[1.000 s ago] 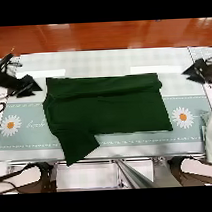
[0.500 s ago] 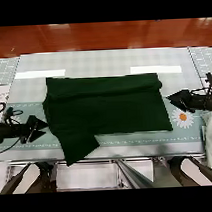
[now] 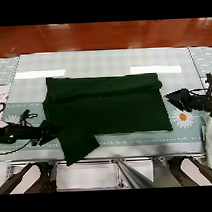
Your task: Fold the shirts.
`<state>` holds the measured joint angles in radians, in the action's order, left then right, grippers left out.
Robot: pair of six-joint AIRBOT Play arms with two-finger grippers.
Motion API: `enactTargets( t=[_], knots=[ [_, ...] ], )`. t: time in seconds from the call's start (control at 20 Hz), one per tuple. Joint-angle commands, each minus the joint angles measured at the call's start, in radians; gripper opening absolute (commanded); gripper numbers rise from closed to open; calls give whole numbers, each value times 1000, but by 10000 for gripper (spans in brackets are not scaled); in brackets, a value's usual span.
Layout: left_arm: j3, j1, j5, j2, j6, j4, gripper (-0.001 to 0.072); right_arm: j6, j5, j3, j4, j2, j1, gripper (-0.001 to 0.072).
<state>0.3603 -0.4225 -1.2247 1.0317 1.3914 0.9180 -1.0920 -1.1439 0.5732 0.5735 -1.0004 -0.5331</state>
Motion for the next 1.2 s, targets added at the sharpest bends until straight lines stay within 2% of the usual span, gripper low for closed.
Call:
enactTargets(
  t=[0.0, 0.05, 0.1, 0.15, 0.25, 0.3, 0.35, 0.45, 0.5, 0.7, 0.85, 1.0, 1.15],
  knots=[
    [-3, 157, 115, 79, -18, -79, 502, 6, 7, -2, -17, 1, -1, 414],
    [-2, 188, 145, 91, -20, -101, 501, 6, 8, -2, -17, 1, -1, 414],
    [2, 203, 164, 92, -19, -104, 406, 7, 7, -1, -16, 1, -2, 413],
    [9, 204, 163, 89, -23, -104, 11, 8, -2, 2, -13, 1, -18, 413],
    [37, 202, 111, 78, -71, -103, 16, 5, -19, 3, 18, 1, -96, 414],
    [50, 202, 90, 72, -74, -103, 16, -14, -25, 3, 81, 1, -154, 414],
    [59, 203, 80, 63, -74, -103, 16, -64, -38, 3, 183, 0, -203, 414],
    [64, 203, 79, 43, -74, -103, 16, -230, -64, -8, 433, 0, -231, 414],
    [64, 203, 79, 39, -71, -103, 16, -248, -102, -18, 481, -5, -230, 414],
    [64, 203, 72, 38, -71, -104, 16, -262, -197, -21, 515, -76, -230, 414],
    [64, 203, 72, 38, -71, -107, 16, -257, -200, -21, 511, -164, -230, 414],
    [64, 203, 72, 38, -71, -107, 16, -219, -195, -21, 443, -224, -230, 414],
    [64, 203, 73, 38, -71, -107, 17, -188, -190, -20, 421, -273, -150, 414]
  ],
)
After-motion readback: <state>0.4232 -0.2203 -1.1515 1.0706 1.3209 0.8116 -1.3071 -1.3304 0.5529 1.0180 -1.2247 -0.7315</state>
